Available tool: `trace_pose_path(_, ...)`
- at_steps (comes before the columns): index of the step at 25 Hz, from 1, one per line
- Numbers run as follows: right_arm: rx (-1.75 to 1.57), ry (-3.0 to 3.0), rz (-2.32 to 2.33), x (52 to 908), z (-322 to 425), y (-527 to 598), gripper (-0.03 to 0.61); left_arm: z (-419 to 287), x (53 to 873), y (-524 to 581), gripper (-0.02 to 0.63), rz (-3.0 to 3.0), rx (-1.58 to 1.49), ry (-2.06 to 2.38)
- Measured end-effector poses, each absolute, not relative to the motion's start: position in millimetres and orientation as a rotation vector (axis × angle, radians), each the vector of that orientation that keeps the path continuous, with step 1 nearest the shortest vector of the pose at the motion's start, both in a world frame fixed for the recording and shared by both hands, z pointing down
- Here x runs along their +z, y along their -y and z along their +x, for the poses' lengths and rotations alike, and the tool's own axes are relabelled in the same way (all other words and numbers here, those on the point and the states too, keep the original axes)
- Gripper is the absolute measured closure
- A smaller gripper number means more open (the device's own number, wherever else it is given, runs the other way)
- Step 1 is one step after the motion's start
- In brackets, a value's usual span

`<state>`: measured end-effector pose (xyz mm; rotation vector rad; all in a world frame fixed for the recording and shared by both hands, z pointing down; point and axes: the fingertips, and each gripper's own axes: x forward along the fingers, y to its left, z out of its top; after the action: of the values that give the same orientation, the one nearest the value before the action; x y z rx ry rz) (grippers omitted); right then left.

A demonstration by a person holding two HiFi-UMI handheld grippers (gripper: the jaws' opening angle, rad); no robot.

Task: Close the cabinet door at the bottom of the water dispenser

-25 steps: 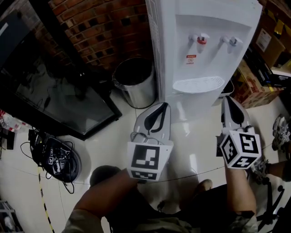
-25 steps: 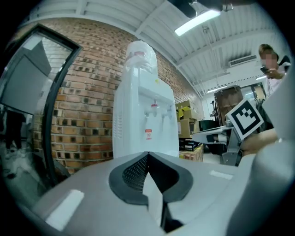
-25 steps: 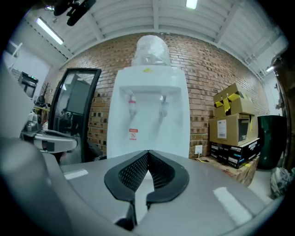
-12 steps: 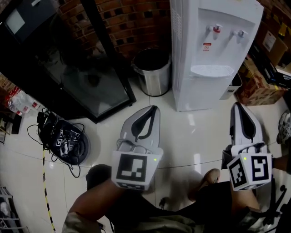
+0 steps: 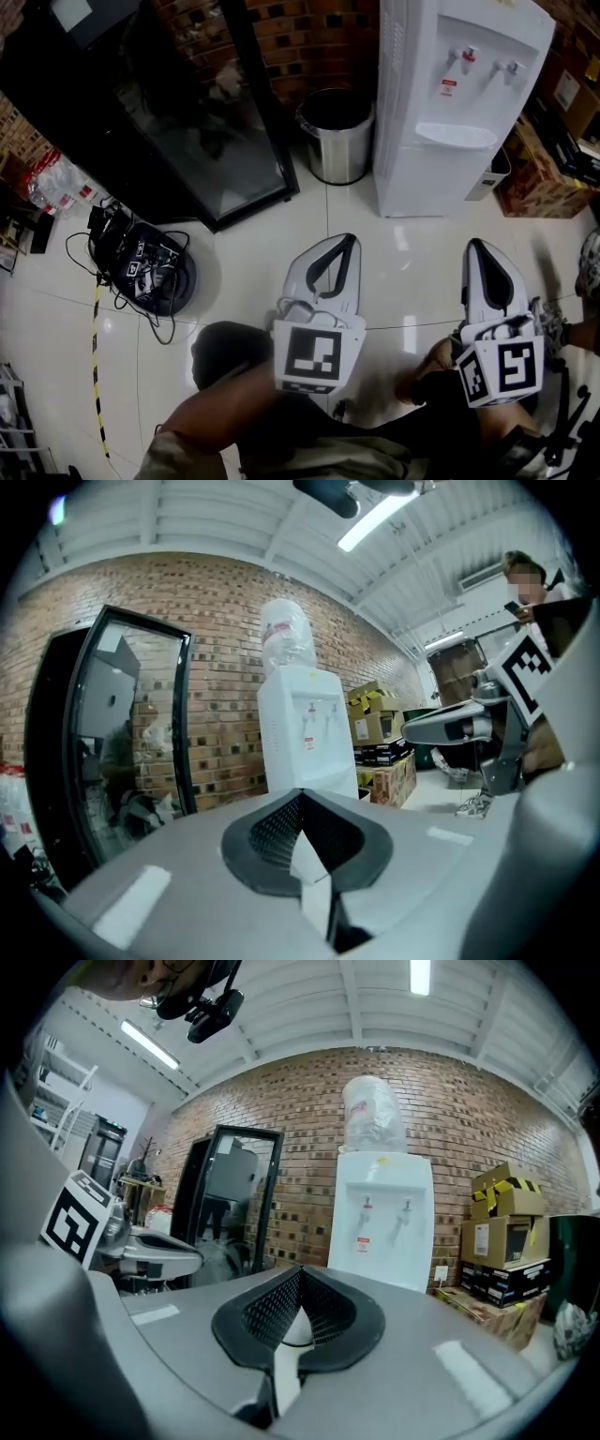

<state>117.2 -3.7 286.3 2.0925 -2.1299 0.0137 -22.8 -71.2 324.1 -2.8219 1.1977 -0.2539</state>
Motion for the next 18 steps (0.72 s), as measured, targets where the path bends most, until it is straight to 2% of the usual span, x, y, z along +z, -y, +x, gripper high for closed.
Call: trace_pose_path(18,0.132,2.163,2.029,307,114,-8,0.578,0,322,65,0.614,-2.870,-0.269,-1.144)
